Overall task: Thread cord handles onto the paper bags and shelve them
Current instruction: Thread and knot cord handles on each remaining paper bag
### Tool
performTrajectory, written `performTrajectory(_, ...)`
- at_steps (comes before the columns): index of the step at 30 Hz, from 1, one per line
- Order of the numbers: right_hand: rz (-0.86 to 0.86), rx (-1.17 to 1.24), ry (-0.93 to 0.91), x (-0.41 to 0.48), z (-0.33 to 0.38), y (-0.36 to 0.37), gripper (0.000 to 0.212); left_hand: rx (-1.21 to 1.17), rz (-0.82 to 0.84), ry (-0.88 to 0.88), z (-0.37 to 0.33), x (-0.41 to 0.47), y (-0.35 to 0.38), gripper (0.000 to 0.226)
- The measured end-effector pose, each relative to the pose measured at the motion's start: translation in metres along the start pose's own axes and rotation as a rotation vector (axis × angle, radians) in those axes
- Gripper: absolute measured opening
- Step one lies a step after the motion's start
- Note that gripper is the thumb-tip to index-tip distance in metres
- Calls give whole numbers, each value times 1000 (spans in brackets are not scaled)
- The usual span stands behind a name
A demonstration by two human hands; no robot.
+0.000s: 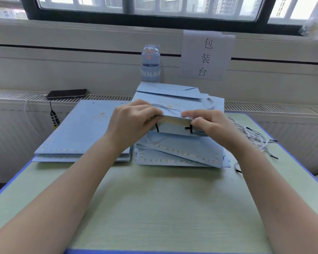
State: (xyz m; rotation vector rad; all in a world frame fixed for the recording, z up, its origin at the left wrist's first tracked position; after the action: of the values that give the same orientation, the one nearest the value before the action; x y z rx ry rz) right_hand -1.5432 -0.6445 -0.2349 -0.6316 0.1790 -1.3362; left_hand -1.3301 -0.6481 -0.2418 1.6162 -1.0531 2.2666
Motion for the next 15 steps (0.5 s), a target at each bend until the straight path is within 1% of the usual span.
performTrajectory(2,44,117,26,0,-1,2,26,-37,38,16,-2,-1,4,12)
performTrajectory(7,-173,467,36,5,-9,-10,17,-141,116,-53,3,-8,11,17)
performTrajectory(9,-215,583,59,8,-14,-13,17,-169,141,-86,3,-9,13,20)
performTrajectory(12,-279,767,79,9,-16,-14,17,-254,126,-199,6,-10,14,22)
performTrajectory(13,-305,810,76,9,-16,-15,16,-297,123,-233,7,-9,14,21)
performTrajectory(15,-340,841,67,9,-13,-16,16,-334,141,-244,7,-8,13,20)
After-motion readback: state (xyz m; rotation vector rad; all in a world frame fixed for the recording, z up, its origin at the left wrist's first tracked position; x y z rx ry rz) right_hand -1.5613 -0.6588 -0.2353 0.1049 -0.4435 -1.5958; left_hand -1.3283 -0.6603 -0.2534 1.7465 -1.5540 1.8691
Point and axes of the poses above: each hand's wrist, its own x-axis towards the middle knuckle, its own y-axis out of the palm, z = x × y, the point moved 3 cm from there along x, towards the middle knuckle, and after that the axes turned 6 degrees about x, right-handed, at the moved point
